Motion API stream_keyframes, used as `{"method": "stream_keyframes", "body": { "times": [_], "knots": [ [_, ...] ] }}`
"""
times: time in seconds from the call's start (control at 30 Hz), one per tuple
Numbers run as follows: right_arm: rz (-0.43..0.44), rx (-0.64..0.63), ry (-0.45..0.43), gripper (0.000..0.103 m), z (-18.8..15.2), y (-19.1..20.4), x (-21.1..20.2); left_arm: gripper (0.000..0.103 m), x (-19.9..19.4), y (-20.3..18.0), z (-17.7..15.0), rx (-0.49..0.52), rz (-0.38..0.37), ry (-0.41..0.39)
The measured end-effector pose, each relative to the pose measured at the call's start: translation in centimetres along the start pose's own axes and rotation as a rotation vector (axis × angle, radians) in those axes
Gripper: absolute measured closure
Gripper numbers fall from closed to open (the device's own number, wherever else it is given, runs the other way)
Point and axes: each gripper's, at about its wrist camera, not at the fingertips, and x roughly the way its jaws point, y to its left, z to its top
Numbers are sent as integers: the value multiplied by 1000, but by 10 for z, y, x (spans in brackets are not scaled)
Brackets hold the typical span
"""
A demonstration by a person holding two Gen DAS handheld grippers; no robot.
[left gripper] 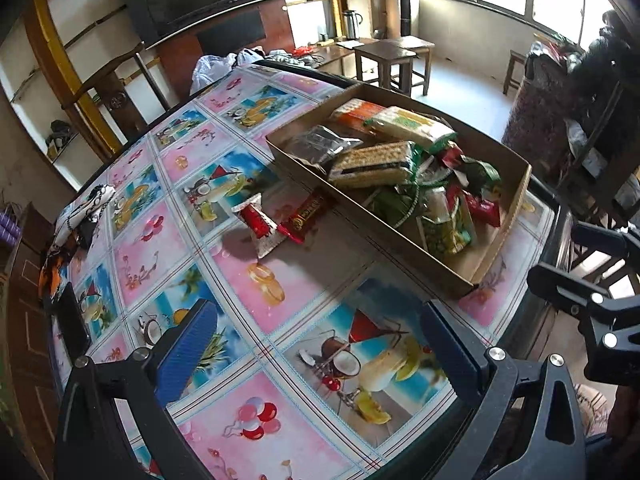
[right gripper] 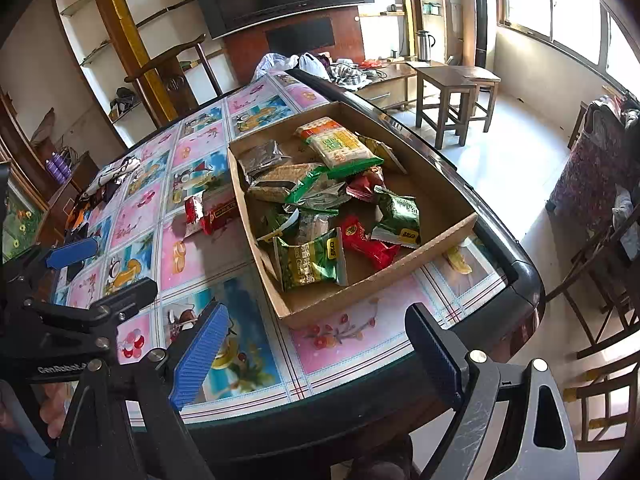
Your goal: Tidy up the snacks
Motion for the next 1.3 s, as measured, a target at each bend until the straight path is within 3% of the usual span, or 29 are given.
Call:
{"method": "stream_keyframes", "body": {
  "times": [0.17,0.4,0.6,1.3],
  "knots": [
    [1,-1,-1,11,-1,1,0,2,-7,-7,0,36,17,-26],
    [5,-4,-2,11,0,4,1,2,-15,-12,0,78,125,-86],
    [6,-5,5,11,1,5,3,2,-15,-12,-1,88,161,-88],
    [5,1,11,11,1,4,8,2,-11,-16,-4,101,146,-75]
  ]
}}
